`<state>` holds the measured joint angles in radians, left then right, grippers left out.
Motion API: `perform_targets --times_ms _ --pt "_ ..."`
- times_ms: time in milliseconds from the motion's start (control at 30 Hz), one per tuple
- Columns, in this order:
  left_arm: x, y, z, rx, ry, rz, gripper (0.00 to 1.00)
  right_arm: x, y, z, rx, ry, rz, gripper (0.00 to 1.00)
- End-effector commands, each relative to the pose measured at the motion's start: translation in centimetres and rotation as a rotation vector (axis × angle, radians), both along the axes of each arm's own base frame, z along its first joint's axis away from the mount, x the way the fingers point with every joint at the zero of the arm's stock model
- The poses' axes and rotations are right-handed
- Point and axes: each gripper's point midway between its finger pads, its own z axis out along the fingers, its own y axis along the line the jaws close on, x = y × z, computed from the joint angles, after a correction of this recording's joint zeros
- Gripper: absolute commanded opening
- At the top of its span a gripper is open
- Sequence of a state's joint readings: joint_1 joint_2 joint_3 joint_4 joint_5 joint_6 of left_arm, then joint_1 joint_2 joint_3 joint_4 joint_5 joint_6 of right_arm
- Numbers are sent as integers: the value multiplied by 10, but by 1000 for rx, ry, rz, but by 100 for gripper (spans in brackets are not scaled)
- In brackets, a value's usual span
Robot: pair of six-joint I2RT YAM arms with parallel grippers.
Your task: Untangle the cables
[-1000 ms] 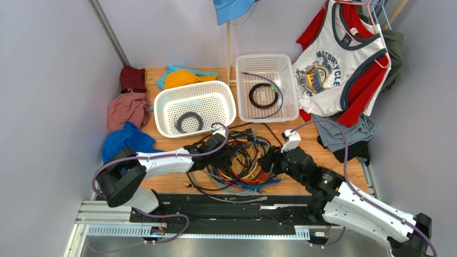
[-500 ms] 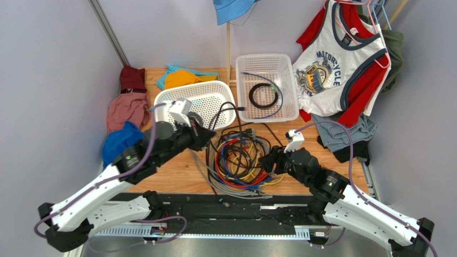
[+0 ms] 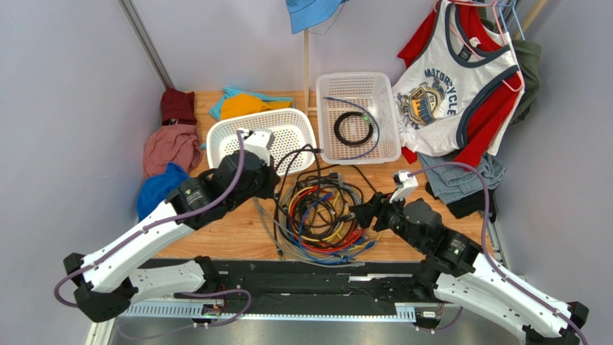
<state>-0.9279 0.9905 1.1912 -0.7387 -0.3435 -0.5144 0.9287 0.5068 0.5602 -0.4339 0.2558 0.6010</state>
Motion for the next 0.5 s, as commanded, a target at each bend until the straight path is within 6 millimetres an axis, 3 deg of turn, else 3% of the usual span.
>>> perform_targets --times_ms 0,467 --pt "2 11 -7 97 5 30 0 0 2 23 35 -52 13 59" --pt "-11 1 -15 89 12 -24 0 16 65 58 177 -103 142 72"
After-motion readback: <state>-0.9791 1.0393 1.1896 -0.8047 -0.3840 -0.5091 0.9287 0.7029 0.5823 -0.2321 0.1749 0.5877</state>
